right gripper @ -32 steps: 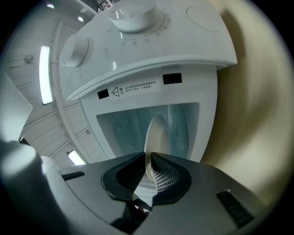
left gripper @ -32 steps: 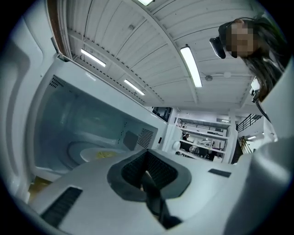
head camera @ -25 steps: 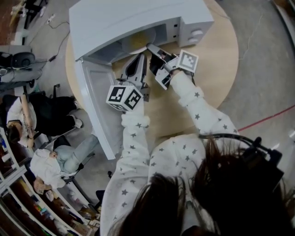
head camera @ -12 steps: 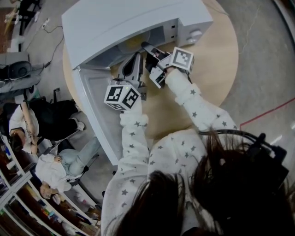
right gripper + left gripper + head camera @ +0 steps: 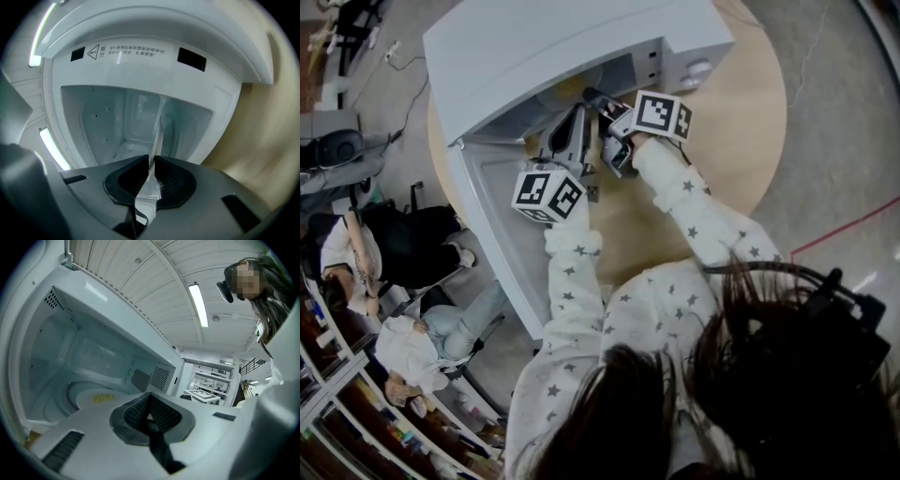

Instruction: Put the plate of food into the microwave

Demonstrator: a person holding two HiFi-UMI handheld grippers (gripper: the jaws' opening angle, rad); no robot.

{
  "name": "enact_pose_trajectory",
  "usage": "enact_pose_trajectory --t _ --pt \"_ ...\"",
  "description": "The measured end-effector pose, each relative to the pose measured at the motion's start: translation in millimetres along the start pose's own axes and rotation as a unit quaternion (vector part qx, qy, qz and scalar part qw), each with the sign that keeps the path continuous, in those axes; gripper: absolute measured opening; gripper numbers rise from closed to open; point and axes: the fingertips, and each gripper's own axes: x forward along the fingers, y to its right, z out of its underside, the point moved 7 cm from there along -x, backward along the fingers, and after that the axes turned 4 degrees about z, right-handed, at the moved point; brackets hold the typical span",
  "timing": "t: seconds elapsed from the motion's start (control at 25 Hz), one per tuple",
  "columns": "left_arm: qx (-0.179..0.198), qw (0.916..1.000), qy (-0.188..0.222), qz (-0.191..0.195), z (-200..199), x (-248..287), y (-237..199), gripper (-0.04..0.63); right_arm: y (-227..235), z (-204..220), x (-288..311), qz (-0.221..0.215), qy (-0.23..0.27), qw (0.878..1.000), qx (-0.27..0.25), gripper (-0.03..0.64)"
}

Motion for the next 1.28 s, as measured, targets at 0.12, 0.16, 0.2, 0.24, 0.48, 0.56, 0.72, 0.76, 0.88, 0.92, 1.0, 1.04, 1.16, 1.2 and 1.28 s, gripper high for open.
enact_pose_trajectory --t 0.12,0.16,0.2,0.24,0.48,0.56,0.72,0.76,0.88,0.92,1.0,1.04,1.16,1.2,1.28 --pt "-0.002 1.0000 0.002 0.002 -0.1 0.4 0.7 0.002 1.7 -2.8 -0.8 0.000 0.004 1.000 -0.009 0.101" --pt "-0.002 1.0000 0.002 0.002 -0.2 0.2 0.4 0.002 1.3 -3.5 -0.7 -0.002 0.004 1.000 -0.011 0.117" --pt "-0.002 1.0000 0.002 0.002 -0.3 -0.1 0.2 0.002 0.2 -3.9 -0.6 -0.002 0.004 1.000 -0.019 0.118" --pt "-0.002 1.0000 0.002 0.002 -0.3 -0.4 -0.1 0.002 -1.5 -4.0 -0.5 0.000 0.004 0.999 -0.031 0.163" --pt "-0.002 1.0000 0.002 0.001 0.6 -4.0 -4.3 0.002 -10.2 1.6 4.1 0.036 -0.016 0.992 -0.122 0.190" --pt "-0.001 1.0000 0.001 0.000 -0.8 -4.2 -2.9 0.002 -13.7 0.9 4.1 0.054 -0.033 0.985 -0.162 0.190" --pt "0.000 1.0000 0.002 -0.004 -2.2 -3.9 -3.3 0.001 -18.1 -1.2 7.3 0.085 -0.057 0.971 -0.214 0.190" --pt "0.000 1.0000 0.001 -0.005 -2.0 -4.0 -3.4 0.002 -17.5 -0.6 7.2 0.091 -0.061 0.971 -0.213 0.190" --pt "0.002 1.0000 -0.001 -0.007 -1.2 -5.7 -1.4 0.002 -14.8 3.2 2.0 0.112 -0.069 0.966 -0.221 0.190" --pt "0.003 1.0000 -0.002 -0.008 -0.9 -6.4 -1.2 0.002 -13.7 4.3 0.4 0.119 -0.069 0.965 -0.223 0.190" --pt "0.004 0.9999 -0.003 -0.010 -0.6 -7.8 -2.3 0.002 -12.8 5.2 -0.5 0.128 -0.064 0.964 -0.222 0.190" --pt "0.004 0.9999 -0.004 -0.012 -0.4 -8.5 -3.2 0.002 -13.2 5.2 -0.2 0.131 -0.062 0.964 -0.222 0.190" --pt "0.004 0.9999 -0.006 -0.016 0.9 -10.0 -5.4 0.002 -14.4 5.2 1.3 0.137 -0.056 0.965 -0.217 0.190" --pt "0.004 0.9998 -0.006 -0.016 1.5 -10.3 -5.9 0.002 -13.8 5.4 1.4 0.138 -0.055 0.966 -0.214 0.190" --pt "0.004 0.9998 -0.006 -0.017 1.9 -10.7 -6.9 0.002 -11.3 6.0 0.9 0.138 -0.057 0.967 -0.205 0.190"
